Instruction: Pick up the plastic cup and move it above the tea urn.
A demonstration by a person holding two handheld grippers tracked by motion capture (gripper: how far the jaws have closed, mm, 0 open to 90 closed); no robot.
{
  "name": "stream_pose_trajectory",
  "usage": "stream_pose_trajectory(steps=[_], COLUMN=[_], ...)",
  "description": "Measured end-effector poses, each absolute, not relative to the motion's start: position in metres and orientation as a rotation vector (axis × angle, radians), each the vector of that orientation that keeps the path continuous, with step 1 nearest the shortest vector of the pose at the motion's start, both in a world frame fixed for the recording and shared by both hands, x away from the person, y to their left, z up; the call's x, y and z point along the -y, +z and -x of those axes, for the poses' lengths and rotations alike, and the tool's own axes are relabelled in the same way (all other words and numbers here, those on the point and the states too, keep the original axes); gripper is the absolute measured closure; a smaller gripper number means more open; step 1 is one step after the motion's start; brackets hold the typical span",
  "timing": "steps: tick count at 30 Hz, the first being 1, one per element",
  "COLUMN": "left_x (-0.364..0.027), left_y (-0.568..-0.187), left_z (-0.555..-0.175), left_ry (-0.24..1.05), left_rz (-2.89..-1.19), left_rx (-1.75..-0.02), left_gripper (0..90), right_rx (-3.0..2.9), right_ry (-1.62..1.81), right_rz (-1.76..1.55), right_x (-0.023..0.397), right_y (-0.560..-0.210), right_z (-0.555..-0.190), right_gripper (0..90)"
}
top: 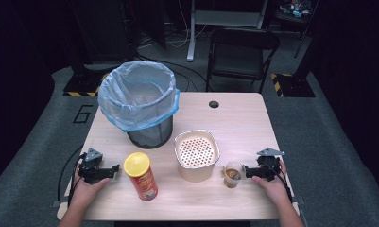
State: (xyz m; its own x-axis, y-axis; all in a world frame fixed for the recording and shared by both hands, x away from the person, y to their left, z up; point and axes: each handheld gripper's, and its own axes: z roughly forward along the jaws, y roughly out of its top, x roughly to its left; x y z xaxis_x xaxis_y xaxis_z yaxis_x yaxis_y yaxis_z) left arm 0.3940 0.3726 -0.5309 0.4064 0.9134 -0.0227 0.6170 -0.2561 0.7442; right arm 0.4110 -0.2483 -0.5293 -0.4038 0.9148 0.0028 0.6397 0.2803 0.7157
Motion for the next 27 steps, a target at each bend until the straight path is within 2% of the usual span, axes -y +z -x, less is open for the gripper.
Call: stream_pose_trajectory(steps=[22,27], left_x=[-0.3708,-0.3706], left_y=[-0.5306,-0.5309], left_z=[-0.3926,-0.3926], left_ry=[0.564,0.568], left_rz=[-1.974,-1.970], left_rx=[-1.322,-1.322], left_gripper=[12.4,12.4], right_rx=[-2.129,-2.153], right_ry=[0.930,0.928], right_rz=[-1.402,-1.378], right_x=[0.2506,0.2530], right_y=[-0.5286,-0.5256], right_z=[-0.4076,-0.4065], right_gripper=[5.8,15.6])
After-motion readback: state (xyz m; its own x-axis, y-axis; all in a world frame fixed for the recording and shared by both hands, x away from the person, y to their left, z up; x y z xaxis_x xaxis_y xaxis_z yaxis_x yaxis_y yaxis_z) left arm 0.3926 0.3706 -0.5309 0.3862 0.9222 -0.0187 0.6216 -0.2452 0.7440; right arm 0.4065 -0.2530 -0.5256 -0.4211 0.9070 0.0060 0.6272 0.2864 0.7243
